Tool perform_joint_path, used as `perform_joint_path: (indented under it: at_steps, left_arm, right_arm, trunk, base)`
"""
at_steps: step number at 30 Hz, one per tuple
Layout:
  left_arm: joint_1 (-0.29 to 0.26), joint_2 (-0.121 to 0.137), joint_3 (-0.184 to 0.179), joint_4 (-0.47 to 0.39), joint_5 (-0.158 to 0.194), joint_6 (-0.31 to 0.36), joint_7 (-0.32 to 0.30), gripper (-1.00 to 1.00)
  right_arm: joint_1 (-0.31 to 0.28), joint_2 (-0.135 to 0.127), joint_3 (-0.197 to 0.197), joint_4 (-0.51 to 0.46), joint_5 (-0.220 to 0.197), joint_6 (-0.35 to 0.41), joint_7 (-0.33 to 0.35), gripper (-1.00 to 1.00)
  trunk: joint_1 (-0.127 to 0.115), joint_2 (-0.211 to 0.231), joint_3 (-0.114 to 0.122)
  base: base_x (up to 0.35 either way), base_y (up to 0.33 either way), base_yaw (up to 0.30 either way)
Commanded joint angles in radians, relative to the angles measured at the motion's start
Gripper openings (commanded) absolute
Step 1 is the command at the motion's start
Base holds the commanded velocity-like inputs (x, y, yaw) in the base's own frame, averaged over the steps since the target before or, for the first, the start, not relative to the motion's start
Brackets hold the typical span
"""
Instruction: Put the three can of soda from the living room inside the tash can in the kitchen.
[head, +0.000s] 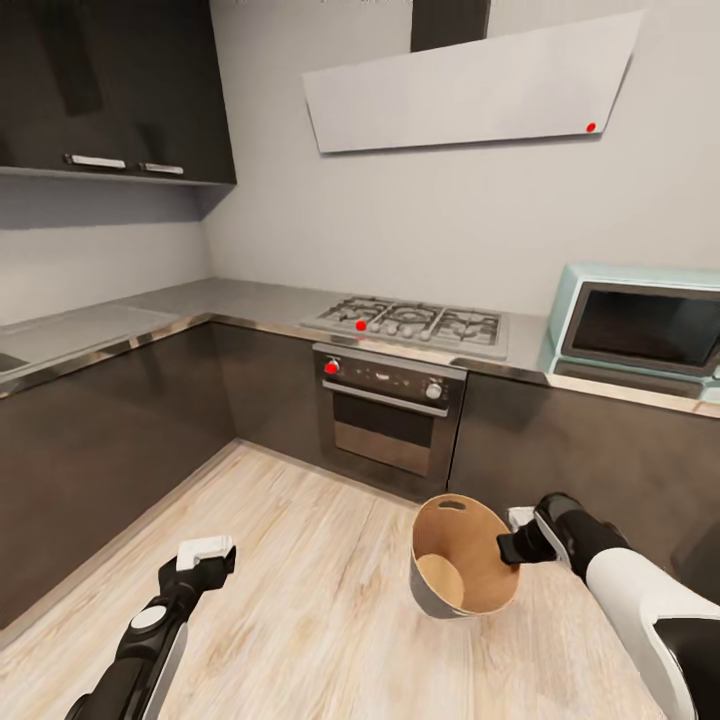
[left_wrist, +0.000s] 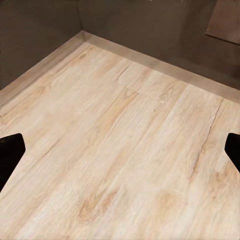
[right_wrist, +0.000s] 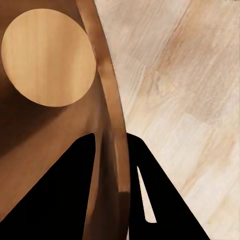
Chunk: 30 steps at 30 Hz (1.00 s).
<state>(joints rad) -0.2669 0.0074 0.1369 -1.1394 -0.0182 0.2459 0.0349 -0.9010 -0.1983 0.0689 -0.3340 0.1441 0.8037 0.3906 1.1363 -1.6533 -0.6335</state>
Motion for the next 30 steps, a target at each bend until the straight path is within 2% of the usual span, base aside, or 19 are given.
perform_joint_path:
  at_steps: [1,4,5,7,8,12,16,17,26,30]
  left_arm:
    - [0.000,0.000,0.000,0.000,0.001,0.000,0.000,1.00]
    - [0.000,-0.001,-0.001,0.000,0.001,-0.001,0.002,1.00]
    - [0.000,-0.002,-0.001,0.000,0.001,-0.001,0.003,1.00]
    - [0.000,-0.002,-0.001,0.000,0.001,-0.002,0.003,1.00]
    - [0.000,-0.002,-0.002,0.000,0.001,-0.002,0.003,1.00]
    - [0.000,-0.002,-0.001,-0.001,0.002,-0.002,0.004,1.00]
    - [0.000,-0.002,-0.001,-0.001,0.002,-0.002,0.005,1.00]
    - [0.000,-0.001,-0.002,-0.006,0.002,-0.003,0.005,1.00]
    - [0.000,0.002,-0.001,-0.005,0.004,-0.021,0.000,1.00]
    - [0.000,0.000,-0.001,-0.003,0.002,-0.024,0.004,1.00]
  right_arm:
    - [0.002,-0.006,0.000,-0.003,-0.008,0.001,0.014,-1.00]
    - [0.006,-0.040,0.005,-0.009,-0.007,0.001,0.046,-1.00]
    - [0.014,-0.059,0.006,-0.010,-0.007,0.000,0.056,-1.00]
    - [0.071,-0.093,0.006,-0.013,-0.007,-0.014,0.066,-1.00]
    - [0.095,-0.100,0.006,-0.015,-0.008,-0.030,0.071,-1.00]
    - [0.128,-0.108,0.007,-0.017,-0.009,-0.056,0.077,-1.00]
    - [0.138,-0.111,0.007,-0.017,-0.008,-0.061,0.102,-1.00]
    - [0.146,-0.116,0.007,-0.018,-0.008,-0.064,0.138,-1.00]
    - [0.150,-0.128,0.006,-0.018,-0.010,-0.068,0.153,-1.00]
    - [0.151,-0.136,0.005,-0.016,-0.013,-0.086,0.154,-1.00]
  trunk:
    - [-0.004,0.007,0.003]
    - [-0.015,0.028,0.013]
    - [-0.019,0.035,0.016]
    - [-0.027,0.049,0.022]
    - [-0.031,0.056,0.025]
    - [-0.046,0.084,0.038]
    - [-0.061,0.112,0.050]
    - [-0.061,0.112,0.050]
    - [-0.061,0.112,0.050]
    - [-0.061,0.112,0.050]
  base:
    - [0.000,0.000,0.000]
    - [0.000,0.000,0.000]
    - [0.000,0.000,0.000]
    - [0.000,0.000,0.000]
    - [0.000,0.000,0.000]
    - [0.000,0.000,0.000]
    - [0.000,0.000,0.000]
    - [0.000,0.000,0.000]
    - [-0.007,0.000,0.000]
    - [-0.180,0.000,0.000]
